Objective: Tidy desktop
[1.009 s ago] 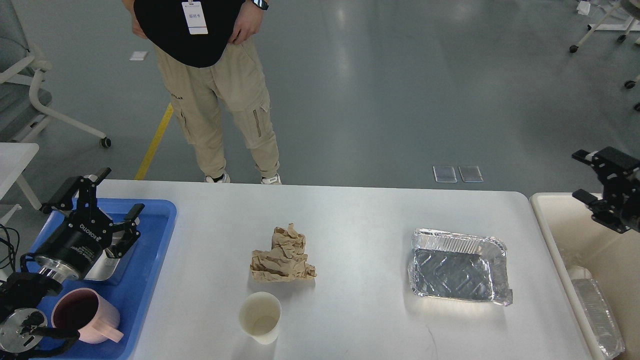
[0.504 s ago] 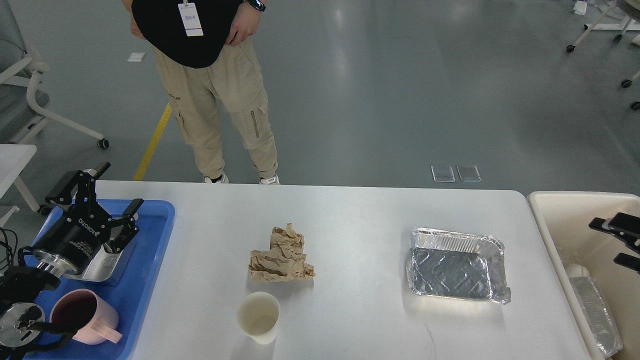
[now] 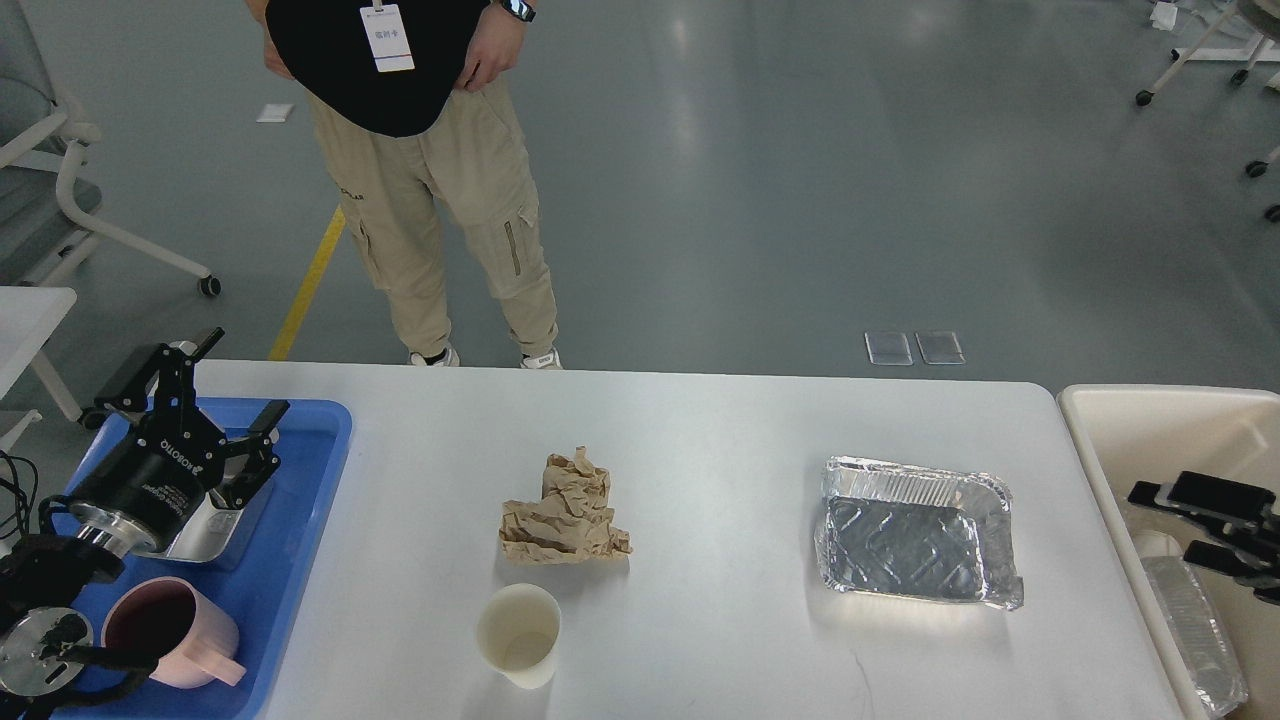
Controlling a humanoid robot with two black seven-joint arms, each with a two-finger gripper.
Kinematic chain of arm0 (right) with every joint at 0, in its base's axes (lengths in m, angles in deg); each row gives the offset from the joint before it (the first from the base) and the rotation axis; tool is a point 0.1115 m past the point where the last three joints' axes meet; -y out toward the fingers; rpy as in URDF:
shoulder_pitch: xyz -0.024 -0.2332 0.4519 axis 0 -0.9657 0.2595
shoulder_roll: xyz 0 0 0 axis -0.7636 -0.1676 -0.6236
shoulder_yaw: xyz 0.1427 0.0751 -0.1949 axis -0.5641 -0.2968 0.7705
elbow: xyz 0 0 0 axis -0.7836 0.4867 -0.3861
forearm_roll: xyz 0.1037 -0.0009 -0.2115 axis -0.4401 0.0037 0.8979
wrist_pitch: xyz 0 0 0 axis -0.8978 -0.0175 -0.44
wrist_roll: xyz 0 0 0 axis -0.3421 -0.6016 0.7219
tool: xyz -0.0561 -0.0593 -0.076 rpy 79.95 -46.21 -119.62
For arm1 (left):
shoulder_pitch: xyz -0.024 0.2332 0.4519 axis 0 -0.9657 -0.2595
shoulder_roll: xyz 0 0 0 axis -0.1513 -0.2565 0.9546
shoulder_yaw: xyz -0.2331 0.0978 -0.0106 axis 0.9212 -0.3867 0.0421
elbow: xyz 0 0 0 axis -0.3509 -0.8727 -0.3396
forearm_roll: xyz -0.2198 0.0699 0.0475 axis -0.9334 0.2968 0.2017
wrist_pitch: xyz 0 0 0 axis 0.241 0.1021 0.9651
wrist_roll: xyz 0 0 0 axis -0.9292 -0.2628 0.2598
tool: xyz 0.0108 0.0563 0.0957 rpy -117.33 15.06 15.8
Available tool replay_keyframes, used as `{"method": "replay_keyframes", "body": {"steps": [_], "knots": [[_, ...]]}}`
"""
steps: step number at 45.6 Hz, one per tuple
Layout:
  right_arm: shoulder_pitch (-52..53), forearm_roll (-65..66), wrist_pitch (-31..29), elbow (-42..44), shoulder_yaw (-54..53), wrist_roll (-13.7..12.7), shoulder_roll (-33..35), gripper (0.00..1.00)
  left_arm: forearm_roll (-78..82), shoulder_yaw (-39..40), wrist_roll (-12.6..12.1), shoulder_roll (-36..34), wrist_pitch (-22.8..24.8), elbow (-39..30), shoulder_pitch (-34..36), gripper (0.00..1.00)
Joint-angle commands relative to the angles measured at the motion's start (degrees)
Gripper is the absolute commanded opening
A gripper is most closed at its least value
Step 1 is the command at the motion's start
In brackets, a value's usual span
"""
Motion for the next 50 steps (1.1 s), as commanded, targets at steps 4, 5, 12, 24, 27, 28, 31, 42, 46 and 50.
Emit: {"method": "replay_keyframes", "body": {"steps": [4, 5, 12, 24, 27, 28, 31, 42, 46, 50], "knots": [[0.03, 14.32, -0.29, 3.38, 1.65, -0.14, -9.41, 1.00, -0.05, 0.16, 0.15, -0.29, 0.21, -0.01, 0.06, 0.97], [0.12, 14.85, -0.47, 4.43, 2.26, -0.14, -10.64, 1.00, -0.05, 0.16, 0.15, -0.29, 0.21, -0.01, 0.06, 0.97], [0.29, 16.61, -3.10, 12.52, 4.46, 0.65, -17.76, 1.00, 0.04, 0.42, 0.23, -0.37, 0.21, -0.01, -0.20, 0.97], [4.42, 18.11, -6.45, 20.35, 5.96, 0.92, -25.94, 1.00, -0.05, 1.04, 0.41, -0.55, 0.30, 0.08, -0.64, 0.97], [5.56, 18.02, -6.80, 22.28, 6.49, 0.92, -27.52, 1.00, -0.05, 1.04, 0.50, -0.55, 0.38, 0.08, -0.73, 0.97], [5.74, 18.02, -6.97, 22.90, 6.49, 0.92, -28.05, 1.00, -0.05, 1.04, 0.50, -0.55, 0.38, 0.17, -0.82, 0.97], [5.92, 17.93, -7.41, 24.83, 6.49, 0.83, -29.63, 1.00, -0.05, 1.12, 0.67, -0.55, 0.38, 0.43, -0.82, 0.97], [4.42, 17.50, -7.33, 30.11, 6.49, 0.92, -34.38, 1.00, -0.05, 1.30, 0.76, -1.08, 0.47, 0.70, -1.08, 0.97], [4.34, 17.49, -7.33, 30.64, 6.49, 0.92, -34.65, 1.00, -0.05, 1.74, 0.76, -1.25, 0.56, 0.70, -1.43, 0.97], [4.07, 17.49, -7.41, 31.69, 6.49, 0.92, -34.82, 1.00, -0.05, 2.09, 0.76, -1.25, 0.91, 0.70, -1.43, 0.97]]}}
